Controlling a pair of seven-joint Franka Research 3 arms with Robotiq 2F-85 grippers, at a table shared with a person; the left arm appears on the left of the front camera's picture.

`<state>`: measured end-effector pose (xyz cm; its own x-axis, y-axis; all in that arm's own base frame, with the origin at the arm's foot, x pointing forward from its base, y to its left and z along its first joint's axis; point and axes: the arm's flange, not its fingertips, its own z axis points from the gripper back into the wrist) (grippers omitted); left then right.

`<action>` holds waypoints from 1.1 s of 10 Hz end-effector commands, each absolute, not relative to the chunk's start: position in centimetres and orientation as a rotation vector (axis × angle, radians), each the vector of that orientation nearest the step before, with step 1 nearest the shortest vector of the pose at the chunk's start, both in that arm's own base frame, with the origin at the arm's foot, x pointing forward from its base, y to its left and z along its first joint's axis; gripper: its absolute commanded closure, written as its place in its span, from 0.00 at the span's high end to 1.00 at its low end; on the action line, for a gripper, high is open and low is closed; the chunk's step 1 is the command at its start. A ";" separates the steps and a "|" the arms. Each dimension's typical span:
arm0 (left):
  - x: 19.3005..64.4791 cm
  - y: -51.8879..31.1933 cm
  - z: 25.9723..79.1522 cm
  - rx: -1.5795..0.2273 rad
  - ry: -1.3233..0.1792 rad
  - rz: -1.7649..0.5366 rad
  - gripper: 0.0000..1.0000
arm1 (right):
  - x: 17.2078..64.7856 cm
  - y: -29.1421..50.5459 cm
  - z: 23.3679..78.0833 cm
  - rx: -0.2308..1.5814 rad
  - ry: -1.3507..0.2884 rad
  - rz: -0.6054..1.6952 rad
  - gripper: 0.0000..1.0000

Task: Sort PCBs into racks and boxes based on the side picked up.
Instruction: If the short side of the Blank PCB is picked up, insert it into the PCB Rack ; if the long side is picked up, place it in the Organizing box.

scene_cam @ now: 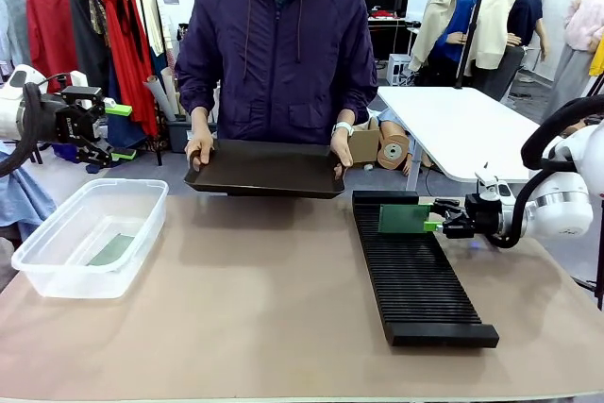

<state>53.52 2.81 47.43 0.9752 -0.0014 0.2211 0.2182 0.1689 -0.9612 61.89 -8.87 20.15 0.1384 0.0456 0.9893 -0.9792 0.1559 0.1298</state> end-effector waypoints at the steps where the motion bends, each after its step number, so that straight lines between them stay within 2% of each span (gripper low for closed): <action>1: 53.5 2.9 47.5 -1.388 -0.183 -0.154 1.00 | 62.0 -8.9 20.4 1.114 -1.142 1.029 1.00; 3: 53.5 2.9 47.5 -1.388 -0.183 -0.154 1.00 | 61.9 -8.9 20.2 1.117 -1.138 1.025 1.00; 8: 53.5 2.9 47.5 -1.388 -0.183 -0.154 1.00 | 62.5 -8.5 26.8 1.149 -1.133 1.074 1.00; 11: 53.5 2.9 47.5 -1.388 -0.183 -0.154 1.00 | 60.6 -7.5 32.5 1.198 -1.068 1.057 1.00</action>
<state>53.52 2.81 47.41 0.9753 -0.0014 0.2208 0.2179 0.1689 -0.9612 62.06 -8.10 30.89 0.1280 0.0420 0.9909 -0.9888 0.0829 0.1242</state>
